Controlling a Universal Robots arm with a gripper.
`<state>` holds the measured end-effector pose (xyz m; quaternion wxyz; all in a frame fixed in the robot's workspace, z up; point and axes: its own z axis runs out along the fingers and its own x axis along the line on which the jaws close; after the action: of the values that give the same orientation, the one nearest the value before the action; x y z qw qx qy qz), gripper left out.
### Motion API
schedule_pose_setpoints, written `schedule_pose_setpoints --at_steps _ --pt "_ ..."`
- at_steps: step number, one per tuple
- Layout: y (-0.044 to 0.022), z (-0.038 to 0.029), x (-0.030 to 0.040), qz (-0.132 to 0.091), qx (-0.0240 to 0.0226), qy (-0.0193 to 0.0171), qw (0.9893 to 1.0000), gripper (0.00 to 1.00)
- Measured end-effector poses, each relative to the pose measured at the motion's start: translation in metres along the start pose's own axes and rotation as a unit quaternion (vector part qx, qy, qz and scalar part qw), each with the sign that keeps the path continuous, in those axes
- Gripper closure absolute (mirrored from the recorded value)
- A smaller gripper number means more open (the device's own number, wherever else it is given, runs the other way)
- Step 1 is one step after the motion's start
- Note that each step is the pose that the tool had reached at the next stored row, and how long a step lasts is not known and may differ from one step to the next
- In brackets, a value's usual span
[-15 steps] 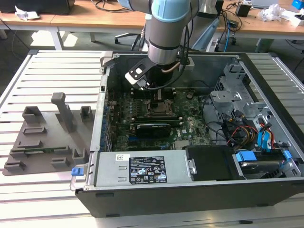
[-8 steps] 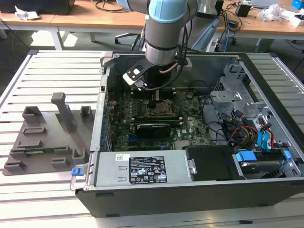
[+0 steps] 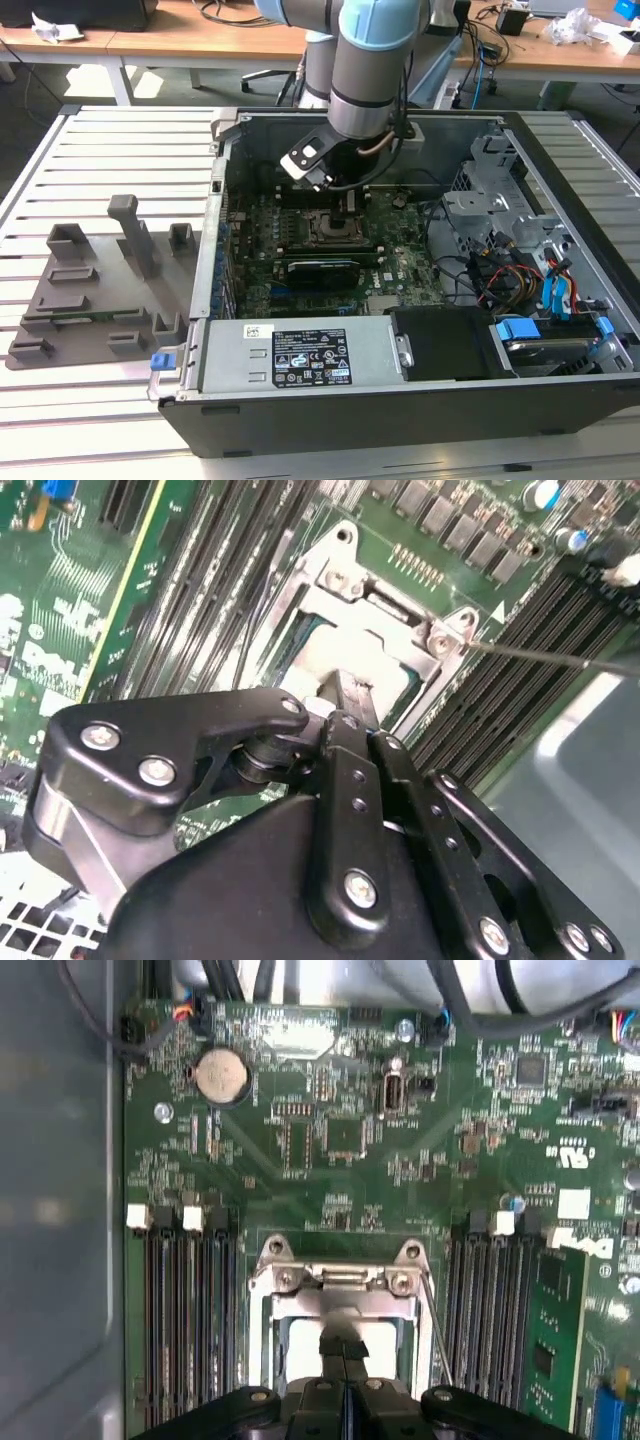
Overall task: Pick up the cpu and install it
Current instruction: 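Close the cpu cover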
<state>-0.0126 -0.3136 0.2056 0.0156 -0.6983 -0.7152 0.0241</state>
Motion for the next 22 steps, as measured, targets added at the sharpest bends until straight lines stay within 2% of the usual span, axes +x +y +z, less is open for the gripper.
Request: schedule_pose_setpoints --at_steps 1,5,8,10,13,15,22 --pt "0.0000 -0.0038 -0.0004 0.000 0.0013 -0.0027 1.0000 0.89" --pt "-0.0006 -0.0171 -0.0006 0.000 0.0016 -0.0048 1.0000 0.89" --pt "-0.0015 -0.0335 -0.0008 0.001 0.0021 -0.0066 1.0000 0.89" --pt "-0.0024 -0.0477 -0.0009 0.001 0.0023 -0.0072 1.0000 0.89" --pt "-0.0027 -0.0540 -0.0010 0.001 0.0024 -0.0072 1.0000 0.89" --pt "-0.0033 -0.0641 -0.0011 0.001 0.0023 -0.0072 1.0000 0.89" --pt "-0.0045 -0.0860 -0.0014 0.001 0.0024 -0.0074 1.0000 0.89"
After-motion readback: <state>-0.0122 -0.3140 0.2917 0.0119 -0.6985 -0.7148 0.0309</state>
